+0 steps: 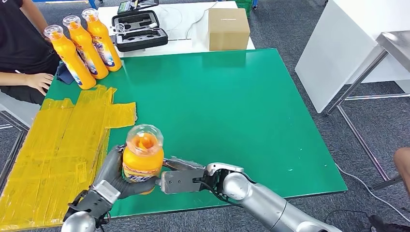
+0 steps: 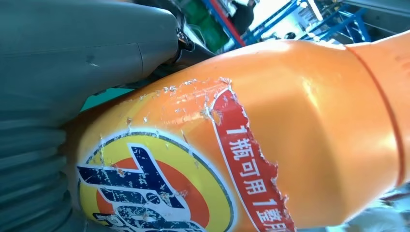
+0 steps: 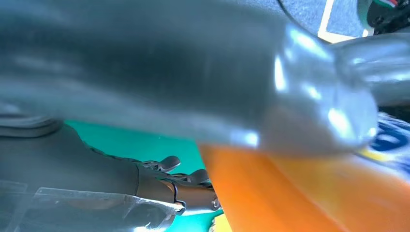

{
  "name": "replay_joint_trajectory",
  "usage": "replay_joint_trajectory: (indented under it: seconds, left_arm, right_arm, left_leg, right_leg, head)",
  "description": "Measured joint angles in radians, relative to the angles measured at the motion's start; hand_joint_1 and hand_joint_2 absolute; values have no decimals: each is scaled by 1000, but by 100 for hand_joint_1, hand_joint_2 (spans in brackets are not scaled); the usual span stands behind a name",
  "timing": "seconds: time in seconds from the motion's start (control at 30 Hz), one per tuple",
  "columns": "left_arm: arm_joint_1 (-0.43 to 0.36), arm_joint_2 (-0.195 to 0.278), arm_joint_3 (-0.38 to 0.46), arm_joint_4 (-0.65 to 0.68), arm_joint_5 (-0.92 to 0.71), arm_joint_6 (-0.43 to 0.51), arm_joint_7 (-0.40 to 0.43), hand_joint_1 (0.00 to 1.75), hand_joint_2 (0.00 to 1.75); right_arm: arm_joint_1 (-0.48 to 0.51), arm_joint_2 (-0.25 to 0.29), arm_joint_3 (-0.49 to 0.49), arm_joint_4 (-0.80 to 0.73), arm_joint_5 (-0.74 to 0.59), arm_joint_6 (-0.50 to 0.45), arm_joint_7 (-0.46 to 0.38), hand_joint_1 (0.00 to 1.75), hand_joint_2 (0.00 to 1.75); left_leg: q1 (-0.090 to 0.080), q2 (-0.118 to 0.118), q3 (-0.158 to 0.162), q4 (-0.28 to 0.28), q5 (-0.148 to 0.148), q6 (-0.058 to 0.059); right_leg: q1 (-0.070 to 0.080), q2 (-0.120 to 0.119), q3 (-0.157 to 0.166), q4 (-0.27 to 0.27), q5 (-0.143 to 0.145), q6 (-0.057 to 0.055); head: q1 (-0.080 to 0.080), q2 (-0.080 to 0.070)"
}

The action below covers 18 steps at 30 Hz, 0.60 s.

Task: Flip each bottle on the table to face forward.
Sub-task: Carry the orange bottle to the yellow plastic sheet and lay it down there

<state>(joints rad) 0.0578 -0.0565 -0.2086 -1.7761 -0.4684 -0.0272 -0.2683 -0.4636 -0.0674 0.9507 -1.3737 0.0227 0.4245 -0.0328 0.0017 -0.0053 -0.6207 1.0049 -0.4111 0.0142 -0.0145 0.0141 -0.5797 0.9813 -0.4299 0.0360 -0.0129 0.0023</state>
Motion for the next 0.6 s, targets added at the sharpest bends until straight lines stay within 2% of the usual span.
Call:
replay_joint_trajectory:
  seconds: [0.3, 0.4, 0.5, 0.6]
  left_arm:
    - [-3, 1, -1, 37, -112, 49, 9, 175, 175]
    - [-8, 8, -1, 46, -237, 106, 39, 175, 175]
    - [-24, 33, 4, 73, -456, 202, 100, 175, 175]
    - [-28, 61, 26, 115, -549, 247, 126, 175, 175]
  right_arm:
    - [27, -21, -20, -1, 10, -2, -2, 0, 0]
    - [38, -35, -24, -9, 78, -34, -2, 0, 0]
    - [50, -78, -25, -46, 236, -99, 18, 0, 0]
    - [63, -165, -66, -124, 324, -134, 38, 0, 0]
  left_leg:
    - [0, 0, 0, 0, 0, 0]
    - [0, 0, 0, 0, 0, 0]
    - [0, -1, 0, 0, 0, 0]
    - [0, -2, 0, 0, 0, 0]
  right_leg:
    - [0, 0, 0, 0, 0, 0]
    - [0, 0, 0, 0, 0, 0]
    - [0, 0, 0, 0, 0, 0]
    - [-1, 0, 1, 0, 0, 0]
  head:
    - [0, 0]
    - [0, 0]
    - [0, 0]
    - [0, 0]
